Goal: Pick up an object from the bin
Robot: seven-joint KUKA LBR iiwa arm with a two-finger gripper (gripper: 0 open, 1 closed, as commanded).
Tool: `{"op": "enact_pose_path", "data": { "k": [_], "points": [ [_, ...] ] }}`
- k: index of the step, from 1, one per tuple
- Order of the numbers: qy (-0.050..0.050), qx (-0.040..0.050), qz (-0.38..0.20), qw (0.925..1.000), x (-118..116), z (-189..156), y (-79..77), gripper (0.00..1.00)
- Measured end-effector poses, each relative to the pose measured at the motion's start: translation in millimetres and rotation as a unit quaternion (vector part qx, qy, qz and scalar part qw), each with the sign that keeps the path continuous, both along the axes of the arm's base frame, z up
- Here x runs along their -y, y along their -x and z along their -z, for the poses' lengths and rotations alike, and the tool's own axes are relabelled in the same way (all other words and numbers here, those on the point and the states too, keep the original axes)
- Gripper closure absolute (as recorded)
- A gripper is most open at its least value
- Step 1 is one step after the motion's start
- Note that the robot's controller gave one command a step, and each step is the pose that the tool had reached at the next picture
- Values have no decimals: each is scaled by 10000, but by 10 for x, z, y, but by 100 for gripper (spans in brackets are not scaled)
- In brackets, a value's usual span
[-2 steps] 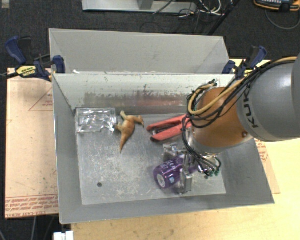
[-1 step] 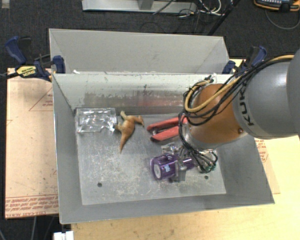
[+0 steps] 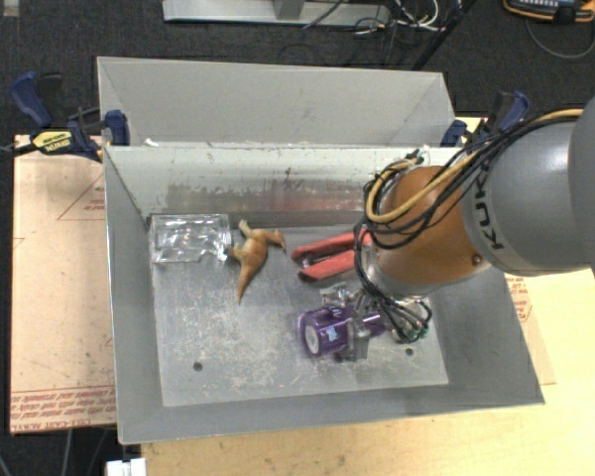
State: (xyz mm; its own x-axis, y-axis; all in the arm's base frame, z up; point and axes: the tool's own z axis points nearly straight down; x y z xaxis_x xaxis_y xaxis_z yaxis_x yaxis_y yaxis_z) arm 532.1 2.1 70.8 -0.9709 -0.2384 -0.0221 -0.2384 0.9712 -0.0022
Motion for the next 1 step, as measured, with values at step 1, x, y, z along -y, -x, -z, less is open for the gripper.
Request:
{"op": "enact_pose_path", "data": {
  "k": [1],
  "points": [
    [-4,47,-90,9999,-181,-1906,7,100]
  ]
}}
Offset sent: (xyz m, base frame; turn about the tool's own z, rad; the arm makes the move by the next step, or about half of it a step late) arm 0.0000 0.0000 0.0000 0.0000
